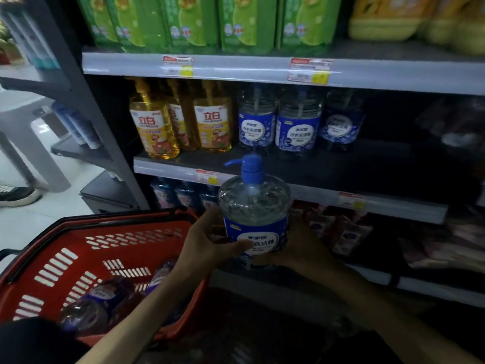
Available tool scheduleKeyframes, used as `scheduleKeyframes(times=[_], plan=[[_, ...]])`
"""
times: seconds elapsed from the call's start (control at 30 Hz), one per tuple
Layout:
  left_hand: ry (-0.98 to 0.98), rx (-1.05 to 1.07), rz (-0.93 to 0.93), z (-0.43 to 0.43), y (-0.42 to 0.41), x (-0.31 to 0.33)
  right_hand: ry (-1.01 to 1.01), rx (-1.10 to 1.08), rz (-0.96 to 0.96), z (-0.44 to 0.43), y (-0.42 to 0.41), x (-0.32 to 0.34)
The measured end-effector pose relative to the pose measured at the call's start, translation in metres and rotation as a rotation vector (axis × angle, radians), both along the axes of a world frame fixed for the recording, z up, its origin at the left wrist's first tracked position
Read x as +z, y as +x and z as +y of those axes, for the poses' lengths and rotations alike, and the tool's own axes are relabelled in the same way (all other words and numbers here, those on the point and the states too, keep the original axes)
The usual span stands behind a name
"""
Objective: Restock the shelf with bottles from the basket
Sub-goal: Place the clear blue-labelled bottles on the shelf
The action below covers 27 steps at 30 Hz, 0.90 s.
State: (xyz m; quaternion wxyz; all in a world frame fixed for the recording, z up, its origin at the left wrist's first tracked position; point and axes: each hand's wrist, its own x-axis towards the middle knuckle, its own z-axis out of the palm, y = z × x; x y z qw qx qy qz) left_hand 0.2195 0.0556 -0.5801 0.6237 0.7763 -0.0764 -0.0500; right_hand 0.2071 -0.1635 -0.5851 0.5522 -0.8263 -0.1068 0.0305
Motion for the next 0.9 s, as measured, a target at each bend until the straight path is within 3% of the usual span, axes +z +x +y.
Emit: scheduleKeyframes(times=[0.2,0.33,0.7,0.9], plan=[[-0.048,-0.010,-0.019,-0.035,0.013,0.005,-0.001,-0.153,-0.077,-0.025,0.003,-0.007],[-0.030,-0.026,-0.062,-0.055,0.026,0.016,0.106,-0.257,-0.075,-0.037,0.010,-0.007],[0.174,-0.119,-0.322,-0.112,0.074,0.050,0.141,-0.492,-0.134,-0.084,0.037,0.001],[0.188,-0.153,-0.461,-0.156,0.109,0.061,0.214,-0.547,-0.181,-0.117,0.068,0.014]])
